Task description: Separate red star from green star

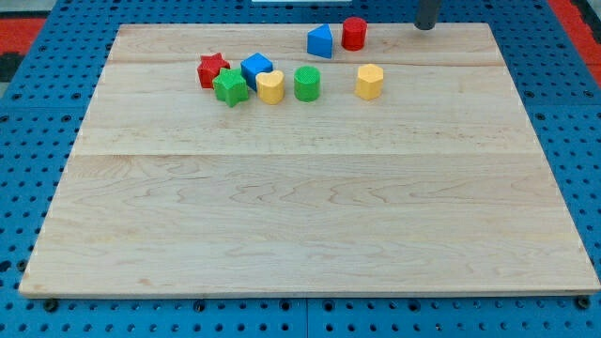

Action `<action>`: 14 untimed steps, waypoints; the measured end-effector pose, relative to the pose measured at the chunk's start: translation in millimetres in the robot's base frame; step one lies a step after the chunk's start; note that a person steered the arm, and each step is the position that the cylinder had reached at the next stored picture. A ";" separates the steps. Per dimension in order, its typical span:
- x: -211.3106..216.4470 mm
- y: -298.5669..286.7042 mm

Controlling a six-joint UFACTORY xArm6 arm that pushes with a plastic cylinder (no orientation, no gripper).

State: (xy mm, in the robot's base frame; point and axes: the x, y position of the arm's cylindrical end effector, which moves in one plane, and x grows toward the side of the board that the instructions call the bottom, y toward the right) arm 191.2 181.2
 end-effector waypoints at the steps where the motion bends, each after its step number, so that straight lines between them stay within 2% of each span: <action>1: 1.1 -69.9; 3: 8.7 -92.1; 5: 28.6 -86.4; 6: 41.8 -53.6; 7: 55.9 -59.9; 8: 69.8 -104.9; 9: 97.2 -122.6; 10: 100.4 -149.2; 13: 93.9 -211.8; 14: 72.3 -235.8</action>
State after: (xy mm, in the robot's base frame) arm 263.5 -54.7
